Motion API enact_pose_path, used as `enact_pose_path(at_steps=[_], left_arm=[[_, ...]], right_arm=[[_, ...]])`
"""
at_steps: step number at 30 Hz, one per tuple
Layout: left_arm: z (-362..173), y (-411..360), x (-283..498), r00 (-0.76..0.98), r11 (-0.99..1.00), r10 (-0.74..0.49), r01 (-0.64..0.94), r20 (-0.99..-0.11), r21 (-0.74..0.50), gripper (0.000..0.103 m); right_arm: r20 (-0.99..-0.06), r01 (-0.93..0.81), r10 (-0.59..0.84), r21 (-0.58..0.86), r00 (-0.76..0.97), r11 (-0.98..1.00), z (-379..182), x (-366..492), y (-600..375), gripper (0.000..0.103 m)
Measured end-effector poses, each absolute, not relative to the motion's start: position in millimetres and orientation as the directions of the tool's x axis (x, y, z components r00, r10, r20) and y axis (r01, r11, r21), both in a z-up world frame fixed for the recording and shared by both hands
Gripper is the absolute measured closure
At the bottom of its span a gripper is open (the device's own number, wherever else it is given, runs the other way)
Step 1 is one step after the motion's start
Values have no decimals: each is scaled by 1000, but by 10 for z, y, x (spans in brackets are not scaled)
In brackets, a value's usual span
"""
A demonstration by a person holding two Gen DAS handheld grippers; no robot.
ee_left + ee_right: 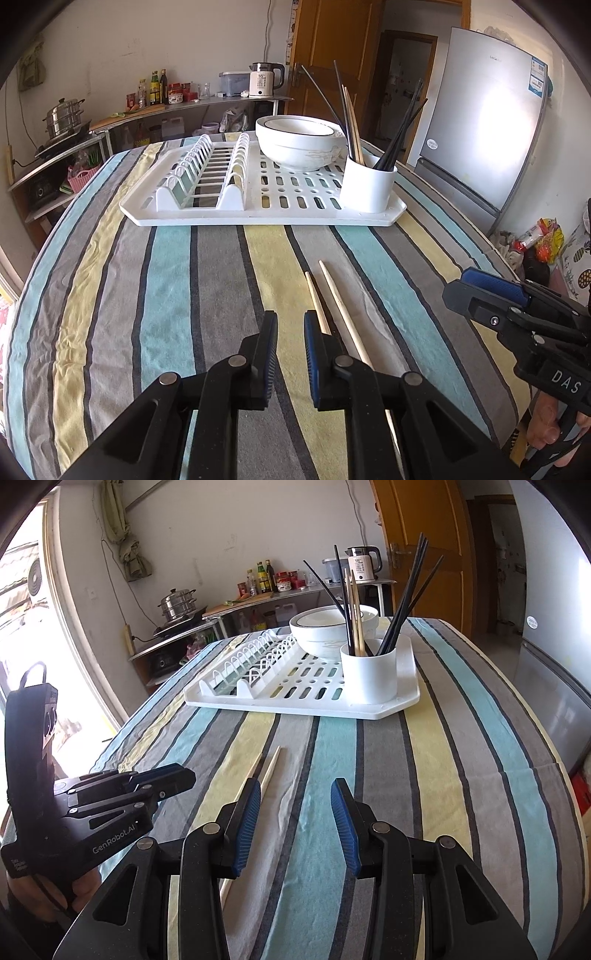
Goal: Organize utensils
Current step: 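Move both open tools back toward the remaining wooden chopsticks, then grasp a wooden chopstick with the left tool while the right tool grasps the other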
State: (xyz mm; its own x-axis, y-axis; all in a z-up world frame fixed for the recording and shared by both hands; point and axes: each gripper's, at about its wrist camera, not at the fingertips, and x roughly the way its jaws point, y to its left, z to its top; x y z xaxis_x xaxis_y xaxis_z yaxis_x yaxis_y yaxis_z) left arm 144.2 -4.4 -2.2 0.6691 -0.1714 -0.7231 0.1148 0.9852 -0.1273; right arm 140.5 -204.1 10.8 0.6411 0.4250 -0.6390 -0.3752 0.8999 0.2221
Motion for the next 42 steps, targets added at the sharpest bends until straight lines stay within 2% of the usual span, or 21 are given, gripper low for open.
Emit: enact_pose_path(at_steps=[5, 11, 14, 18, 25, 35, 36, 38, 42], left_arm=[[-117, -145, 1549, 637, 980, -199, 134, -745, -148, 85], [-324, -335, 1668, 573, 980, -189, 161, -798, -116, 85], [-326, -377, 1644, 604, 982, -164, 177, -780, -69, 85], [-329, -287, 1642, 609, 983, -144, 179, -780, -42, 94], [-331, -40, 1708, 618, 982, -108, 190, -779, 15, 98], [-315, 323, 1832, 588, 987, -143, 140, -796, -74, 98], [-314, 326, 1852, 586, 987, -146, 143, -797, -76, 98], [-322, 322, 1903, 586, 987, -145, 148, -797, -71, 98], [-330, 296, 2008, 591, 987, -136, 155, -795, -54, 98]], right_arm=[[-644, -367, 427, 235, 634, 900, 62, 1450, -2099, 62], [-644, -365, 435, 249, 629, 897, 26, 1492, -2146, 62], [-646, -363, 438, 257, 625, 896, 4, 1502, -2159, 62], [-645, -364, 444, 263, 622, 893, -3, 1509, -2148, 62], [-661, -388, 450, 252, 600, 887, -41, 1558, -1978, 62], [-745, -436, 428, 204, 513, 877, -280, 1868, -1445, 63], [-753, -437, 420, 195, 507, 878, -310, 1904, -1406, 64], [-770, -437, 401, 178, 496, 882, -359, 1980, -1321, 75], [-780, -445, 363, 123, 510, 887, -365, 2051, -1220, 84]])
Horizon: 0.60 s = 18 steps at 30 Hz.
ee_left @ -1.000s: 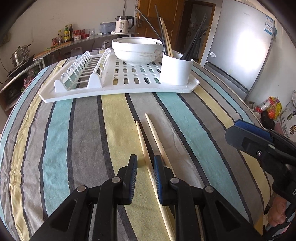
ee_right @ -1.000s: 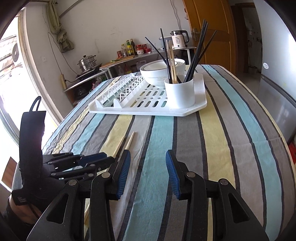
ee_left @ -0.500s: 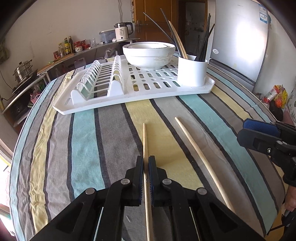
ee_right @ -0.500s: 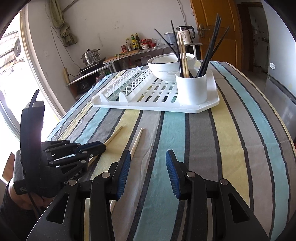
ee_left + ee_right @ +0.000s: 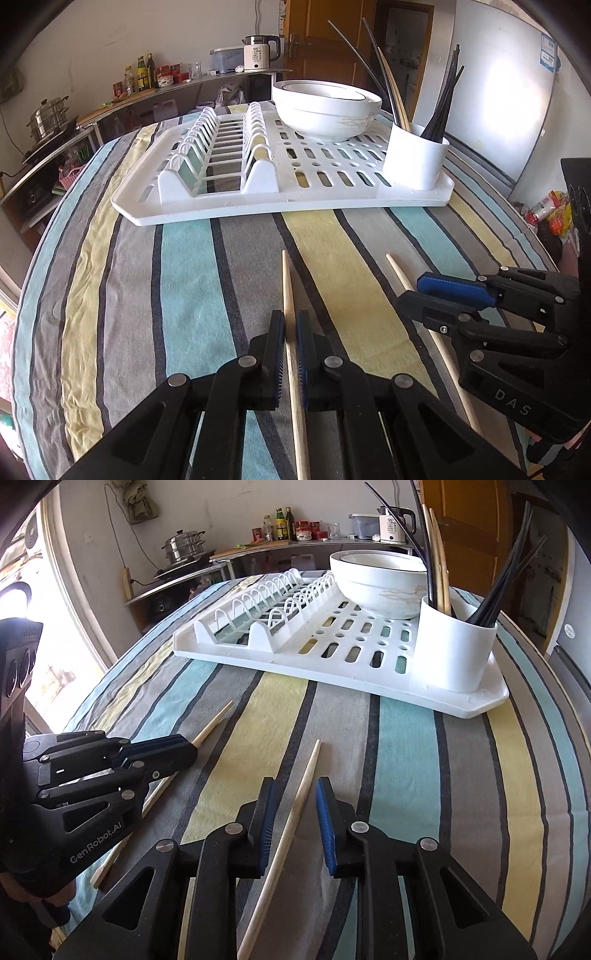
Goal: Organize utensils
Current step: 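Grasp a wooden chopstick with the left tool while the right tool grasps the other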
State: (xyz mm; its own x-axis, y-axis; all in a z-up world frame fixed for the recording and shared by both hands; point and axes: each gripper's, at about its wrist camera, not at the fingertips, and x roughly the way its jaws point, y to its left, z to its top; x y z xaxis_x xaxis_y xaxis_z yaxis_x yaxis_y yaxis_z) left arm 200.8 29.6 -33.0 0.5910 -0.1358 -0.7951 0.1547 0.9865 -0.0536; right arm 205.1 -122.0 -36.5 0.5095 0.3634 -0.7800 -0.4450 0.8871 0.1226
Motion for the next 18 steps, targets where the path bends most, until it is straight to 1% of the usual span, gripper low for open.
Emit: enact_pose_path(at_steps=[2, 5, 9, 13, 18], left_arm=[[-335, 289, 2022, 596, 988, -122, 152, -794, -38, 97], [-342, 336, 2000, 604, 992, -102, 121, -790, -35, 97], [-332, 356, 2045, 594, 997, -61, 78, -802, -18, 97], [-326, 304, 2148, 576, 996, -30, 84, -817, 23, 96], [-341, 286, 2208, 585, 993, -34, 109, -810, 38, 94]], right_arm=[[-785, -450, 337, 83, 520, 889, -371, 2050, -1201, 95], [-787, -457, 345, 92, 511, 885, -369, 2056, -1268, 95], [-794, -457, 322, 62, 516, 887, -351, 2062, -1241, 95], [-794, -457, 307, 42, 524, 888, -350, 2060, -1198, 95], [-788, -457, 321, 57, 526, 888, -360, 2059, -1222, 95]])
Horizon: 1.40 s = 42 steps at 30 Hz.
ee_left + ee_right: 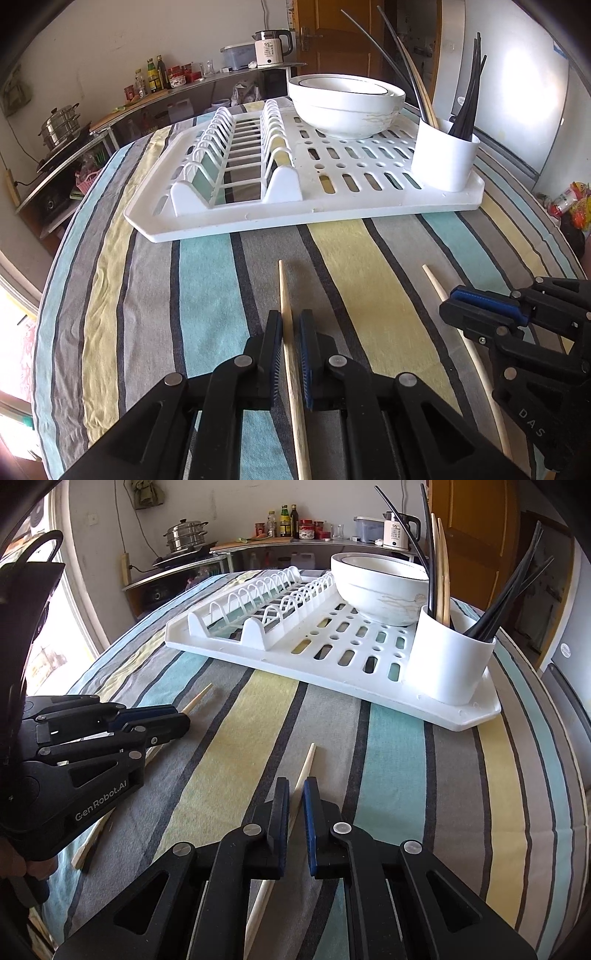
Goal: Organize utensils
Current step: 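Grasp a wooden chopstick with the left tool while the right tool grasps the other, then lift both wooden chopsticks and carry them above the white cup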
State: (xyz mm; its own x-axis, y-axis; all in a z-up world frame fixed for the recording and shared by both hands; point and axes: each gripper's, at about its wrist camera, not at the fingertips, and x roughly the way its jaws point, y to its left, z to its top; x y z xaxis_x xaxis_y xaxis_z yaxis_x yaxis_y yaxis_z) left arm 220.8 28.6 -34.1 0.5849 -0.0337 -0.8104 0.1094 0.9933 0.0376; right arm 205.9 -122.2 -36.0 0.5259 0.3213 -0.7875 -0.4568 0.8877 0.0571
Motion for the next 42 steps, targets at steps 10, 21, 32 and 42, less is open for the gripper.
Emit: enact_pose_path(at_steps=[10, 21, 32, 42], left_arm=[[-341, 267, 2206, 602, 992, -44, 119, -797, 36, 97], [47, 222, 1970, 668, 987, -136, 159, -731, -39, 97], [285, 235, 1827, 667, 969, -249, 181, -702, -171, 97], [-268, 125, 2010, 528, 983, -167, 150, -833, -102, 97]], right_arm=[[-780, -458, 346, 86, 522, 885, -350, 2051, -1259, 98], [-718, -479, 395, 98, 572, 872, -46, 1893, -1341, 98], [-663, -477, 441, 142, 605, 867, 231, 1792, -1546, 98], [-774, -445, 384, 149, 503, 883, -251, 2019, -1551, 98]])
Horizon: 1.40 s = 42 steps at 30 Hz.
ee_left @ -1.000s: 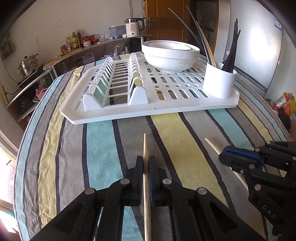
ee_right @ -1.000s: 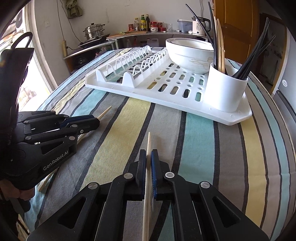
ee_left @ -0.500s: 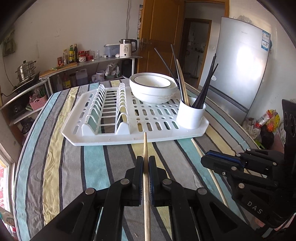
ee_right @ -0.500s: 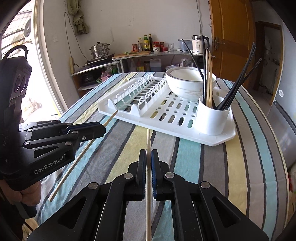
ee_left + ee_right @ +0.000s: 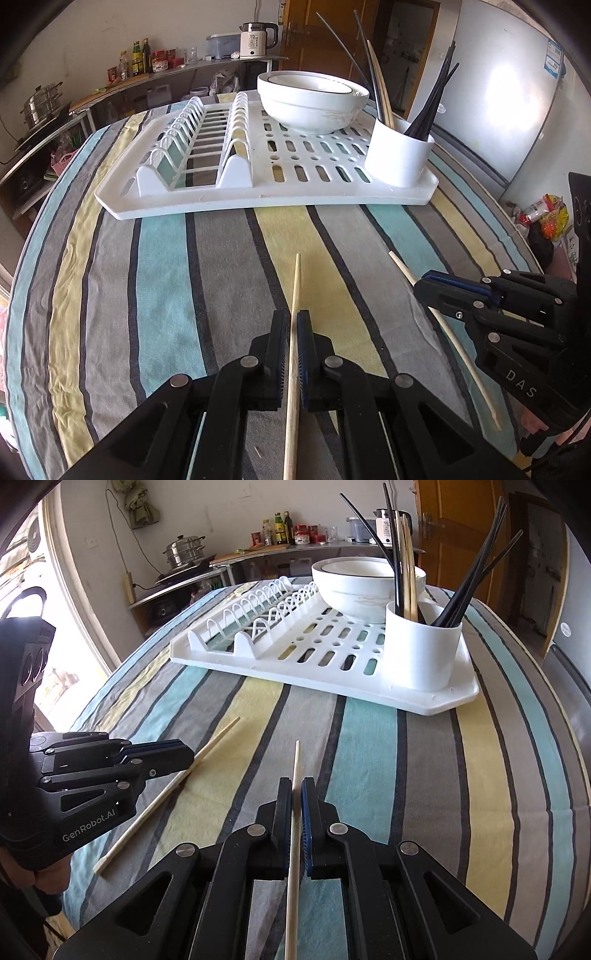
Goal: Organize utensils
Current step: 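Lift both wooden chopsticks and carry them above the white cup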
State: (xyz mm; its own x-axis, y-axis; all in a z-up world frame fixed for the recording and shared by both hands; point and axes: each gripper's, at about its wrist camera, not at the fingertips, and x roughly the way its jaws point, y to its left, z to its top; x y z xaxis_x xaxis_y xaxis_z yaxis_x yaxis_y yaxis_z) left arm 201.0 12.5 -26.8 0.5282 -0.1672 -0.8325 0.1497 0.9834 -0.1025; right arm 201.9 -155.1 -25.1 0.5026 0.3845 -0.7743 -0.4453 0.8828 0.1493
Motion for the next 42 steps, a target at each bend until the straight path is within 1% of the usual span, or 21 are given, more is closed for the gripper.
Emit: enact_pose_path(at_steps=[4, 8, 10, 15, 16, 17, 19, 21, 25, 30, 42], left_arm=[[-277, 141, 2081, 516, 981, -174, 167, -839, -101, 97], [-292, 67, 2179, 503, 975, -167, 209, -848, -69, 90], [-299, 27, 2217, 505, 973, -155, 226, -849, -43, 89], [-310, -48, 2273, 528, 967, -132, 256, -839, 9, 89], [-312, -56, 2279, 531, 965, -130, 260, -837, 15, 89], [-312, -64, 2288, 532, 965, -126, 262, -837, 21, 89], [-310, -68, 2309, 531, 966, -122, 257, -839, 21, 97], [-303, -52, 2335, 526, 969, -125, 246, -841, 10, 98], [-159, -2, 2283, 561, 972, -143, 233, -816, -10, 98], [157, 75, 2171, 619, 975, -166, 219, -768, -35, 98], [955, 266, 1727, 756, 975, -213, 201, -619, -90, 98]], right_arm=[[-788, -451, 374, 139, 489, 882, -292, 2079, -1544, 98], [-803, -465, 356, 112, 478, 878, -345, 2111, -1494, 96], [-802, -475, 351, 98, 482, 875, -346, 2125, -1473, 94], [-808, -487, 341, 77, 481, 870, -351, 2161, -1438, 94], [-807, -489, 339, 73, 483, 869, -348, 2158, -1435, 97], [-807, -489, 340, 73, 483, 869, -351, 2160, -1436, 98], [-806, -487, 347, 85, 479, 869, -347, 2181, -1443, 98], [-804, -486, 351, 89, 480, 869, -329, 2195, -1446, 98], [-770, -484, 391, 123, 505, 866, -176, 2169, -1514, 98], [-713, -472, 428, 154, 555, 868, 103, 2102, -1649, 98], [-566, -457, 460, 159, 684, 875, 769, 1735, -1946, 98]])
